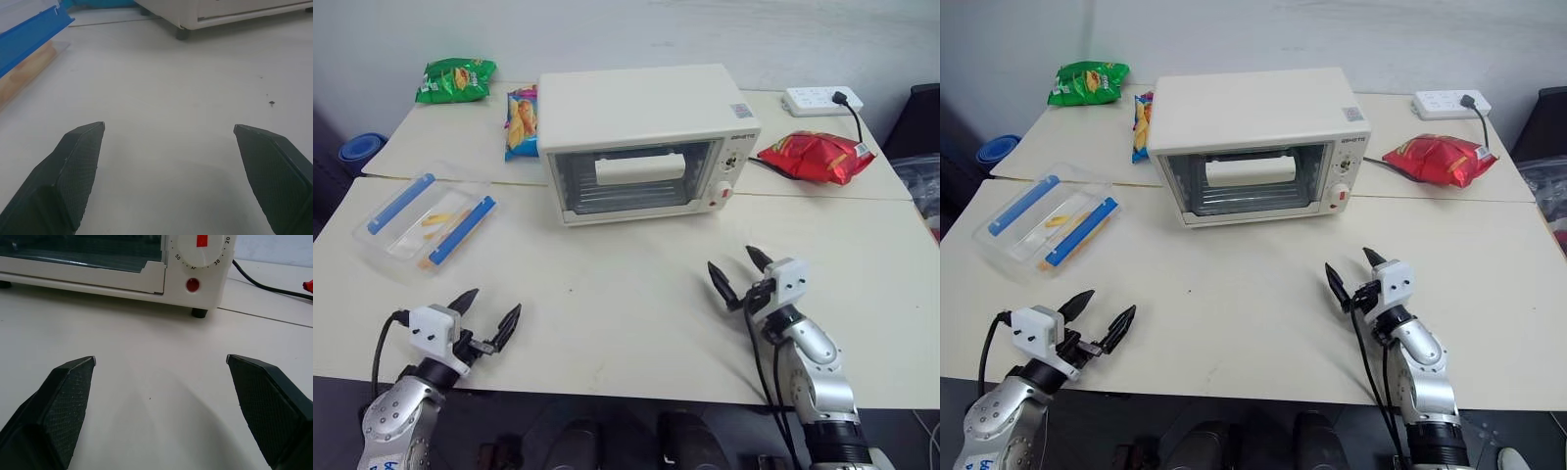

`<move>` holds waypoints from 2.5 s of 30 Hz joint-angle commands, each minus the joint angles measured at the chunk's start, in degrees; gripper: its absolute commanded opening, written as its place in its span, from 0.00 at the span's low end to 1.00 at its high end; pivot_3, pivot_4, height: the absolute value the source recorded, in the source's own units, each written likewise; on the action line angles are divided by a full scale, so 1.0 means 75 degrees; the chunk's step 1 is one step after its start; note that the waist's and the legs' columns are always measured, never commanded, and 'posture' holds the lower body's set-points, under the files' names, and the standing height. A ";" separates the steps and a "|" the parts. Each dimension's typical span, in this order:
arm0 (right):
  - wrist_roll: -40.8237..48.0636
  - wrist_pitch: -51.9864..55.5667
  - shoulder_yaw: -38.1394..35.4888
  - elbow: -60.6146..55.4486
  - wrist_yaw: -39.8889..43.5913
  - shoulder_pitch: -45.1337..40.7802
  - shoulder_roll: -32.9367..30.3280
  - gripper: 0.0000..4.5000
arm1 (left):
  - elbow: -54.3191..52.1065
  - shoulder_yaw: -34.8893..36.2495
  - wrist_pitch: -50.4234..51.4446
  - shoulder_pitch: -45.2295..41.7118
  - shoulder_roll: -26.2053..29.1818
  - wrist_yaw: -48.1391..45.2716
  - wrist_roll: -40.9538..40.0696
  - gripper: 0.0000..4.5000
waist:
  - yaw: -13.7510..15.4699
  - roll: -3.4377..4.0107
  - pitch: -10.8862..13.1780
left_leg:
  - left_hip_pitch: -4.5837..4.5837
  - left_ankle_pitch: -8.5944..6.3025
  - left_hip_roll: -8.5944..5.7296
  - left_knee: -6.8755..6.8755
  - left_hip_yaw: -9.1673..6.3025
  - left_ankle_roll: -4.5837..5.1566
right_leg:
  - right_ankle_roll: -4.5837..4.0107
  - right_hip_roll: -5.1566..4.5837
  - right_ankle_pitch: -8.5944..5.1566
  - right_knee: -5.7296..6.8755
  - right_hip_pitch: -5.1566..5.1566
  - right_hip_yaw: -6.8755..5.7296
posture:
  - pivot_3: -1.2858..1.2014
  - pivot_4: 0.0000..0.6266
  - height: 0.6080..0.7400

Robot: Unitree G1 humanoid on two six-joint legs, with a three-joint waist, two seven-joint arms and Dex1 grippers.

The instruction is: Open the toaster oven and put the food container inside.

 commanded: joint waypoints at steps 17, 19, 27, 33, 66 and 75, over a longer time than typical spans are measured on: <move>0.2157 0.3491 0.0374 -0.0658 0.2200 -0.3504 -0.1722 1.00 | -0.0750 0.0859 0.3346 -0.2162 0.2466 -0.2122 -0.4409 1.00 | -0.0024 0.0012 0.0005 | -0.0010 0.0001 0.0007 0.0003 -0.0012 -0.0001 | -0.0002 -0.0001 0.0000 -0.0007 -0.0004 -0.0011 | 0.52 0.24 1.00; 0.2168 0.3489 0.0429 -0.0451 0.2340 -0.3777 -0.1586 1.00 | -0.0735 0.0824 0.3386 -0.2248 0.2446 -0.2089 -0.4355 1.00 | -0.0024 0.0012 0.0006 | -0.0019 0.0000 0.0007 0.0000 -0.0013 -0.0001 | -0.0002 0.0000 0.0000 -0.0004 -0.0008 -0.0015 | 0.52 0.24 1.00; 0.1988 0.3871 0.0941 -0.0150 0.2536 -0.4738 -0.1117 1.00 | -0.0763 0.0693 0.3266 -0.2372 0.2261 -0.1934 -0.4027 1.00 | -0.0102 0.0013 0.0007 | -0.0026 0.0001 0.0004 0.0016 -0.0013 -0.0003 | 0.0001 0.0000 0.0002 -0.0001 -0.0012 -0.0018 | 0.52 0.24 1.00; 0.2192 0.4302 0.1103 -0.0563 0.3021 -0.4683 -0.1100 1.00 | -0.0809 0.0843 0.3232 -0.2304 0.2175 -0.1843 -0.4032 1.00 | -0.0173 0.0013 0.0007 | -0.0029 0.0002 0.0004 0.0008 -0.0014 -0.0004 | 0.0001 0.0000 0.0002 0.0010 -0.0014 -0.0018 | 0.52 0.24 1.00; 0.1185 0.2588 0.0276 -0.2342 0.3452 -0.0124 -0.2423 1.00 | 0.2592 -0.2422 0.2061 -0.5883 0.1755 -0.3245 -0.0928 0.00 | 0.0023 0.0009 0.0009 | -0.0038 0.0004 -0.0014 0.0027 -0.0009 -0.0008 | 0.0004 -0.0004 0.0003 0.0047 -0.0025 -0.0025 | 0.52 0.24 1.00; 0.2040 0.1793 -0.1173 -0.2749 0.3306 0.1384 -0.2034 1.00 | 0.2215 -0.2291 0.1034 -0.4634 0.0953 -0.2023 0.0003 0.00 | 0.0013 0.0008 0.0008 | -0.0008 0.0005 -0.0005 0.0028 -0.0001 -0.0008 | 0.0007 0.0001 0.0004 0.0028 -0.0005 -0.0009 | 0.52 0.24 1.00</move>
